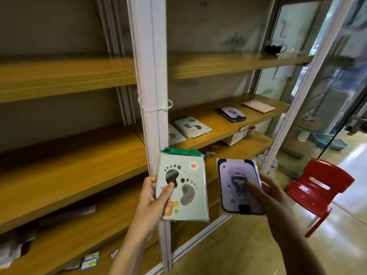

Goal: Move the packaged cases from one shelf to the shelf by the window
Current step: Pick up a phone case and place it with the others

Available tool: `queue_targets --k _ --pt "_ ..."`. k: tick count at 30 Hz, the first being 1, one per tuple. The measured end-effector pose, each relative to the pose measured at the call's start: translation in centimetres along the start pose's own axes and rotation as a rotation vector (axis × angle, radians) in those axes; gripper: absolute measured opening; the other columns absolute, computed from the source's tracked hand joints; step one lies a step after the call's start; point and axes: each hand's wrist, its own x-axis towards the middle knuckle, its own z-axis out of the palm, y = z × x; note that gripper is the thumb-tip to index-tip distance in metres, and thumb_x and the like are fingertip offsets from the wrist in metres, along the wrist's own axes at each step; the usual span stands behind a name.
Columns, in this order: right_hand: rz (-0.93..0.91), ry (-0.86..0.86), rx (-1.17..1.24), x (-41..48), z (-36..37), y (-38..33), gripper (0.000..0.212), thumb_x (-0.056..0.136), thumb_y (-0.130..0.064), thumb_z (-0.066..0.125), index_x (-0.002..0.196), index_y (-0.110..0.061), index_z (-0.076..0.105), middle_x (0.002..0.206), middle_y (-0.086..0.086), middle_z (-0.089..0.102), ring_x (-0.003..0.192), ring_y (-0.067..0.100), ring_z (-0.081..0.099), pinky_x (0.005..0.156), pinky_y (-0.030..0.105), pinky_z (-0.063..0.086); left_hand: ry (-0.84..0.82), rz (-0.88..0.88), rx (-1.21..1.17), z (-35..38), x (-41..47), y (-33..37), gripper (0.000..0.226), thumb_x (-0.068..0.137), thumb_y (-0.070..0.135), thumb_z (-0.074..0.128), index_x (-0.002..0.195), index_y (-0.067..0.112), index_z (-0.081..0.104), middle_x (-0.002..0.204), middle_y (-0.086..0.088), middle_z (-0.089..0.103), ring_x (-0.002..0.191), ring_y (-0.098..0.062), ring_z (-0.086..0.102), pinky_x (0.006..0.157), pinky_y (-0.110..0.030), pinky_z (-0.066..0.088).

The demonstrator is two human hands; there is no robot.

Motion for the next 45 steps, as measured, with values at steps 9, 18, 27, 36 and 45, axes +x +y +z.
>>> queue_targets --k 9,18,27,36,45 --pt "0.052 0.052 0.023 6.9 -5.3 0.5 0.04 0.083 -0.013 0.061 0.122 -0.017 0.051 0.097 0.011 0.068 0.079 0.022 0.067 0.049 0.024 0.057 0.086 -0.016 -0.025 7.1 6.9 -0.2 0.022 0.085 0.024 0.058 0.104 0.02 0.046 0.101 -0.01 0.067 0.088 -0.03 0.068 0.068 -0.038 0.058" --pt "0.051 -0.058 -0.043 19.6 -5.7 -1.0 0.048 0.079 -0.018 0.062 0.125 -0.014 0.049 0.103 0.011 0.067 0.081 0.024 0.07 0.05 0.023 0.056 0.197 -0.01 -0.057 11.0 17.7 1.0 0.033 0.087 0.018 0.057 0.116 0.015 0.042 0.109 -0.009 0.064 0.086 -0.018 0.067 0.056 -0.023 0.056" --pt "0.064 -0.07 -0.05 30.5 -7.1 -1.4 0.047 0.083 -0.018 0.061 0.127 -0.018 0.044 0.103 0.004 0.065 0.083 0.019 0.067 0.048 0.019 0.055 0.326 -0.049 -0.026 13.8 27.7 1.9 0.042 0.09 0.018 0.053 0.129 0.016 0.038 0.106 -0.001 0.056 0.081 -0.01 0.058 0.065 -0.024 0.045" --pt "0.088 -0.192 -0.096 41.0 -9.1 -1.8 0.039 0.082 -0.02 0.064 0.119 -0.016 0.053 0.105 0.006 0.069 0.083 0.022 0.071 0.057 0.029 0.059 0.712 -0.037 0.637 15.9 30.3 1.9 0.044 0.088 0.016 0.055 0.128 0.009 0.039 0.124 -0.019 0.055 0.112 -0.035 0.053 0.094 -0.051 0.045" --pt "0.048 -0.322 -0.204 53.6 -14.2 -3.5 0.045 0.083 -0.008 0.064 0.126 -0.007 0.05 0.111 0.013 0.067 0.077 0.012 0.07 0.053 0.02 0.056 0.688 0.14 1.086 23.5 32.5 3.0 0.035 0.087 0.021 0.055 0.121 0.011 0.053 0.122 -0.012 0.059 0.116 -0.029 0.048 0.092 -0.046 0.044"
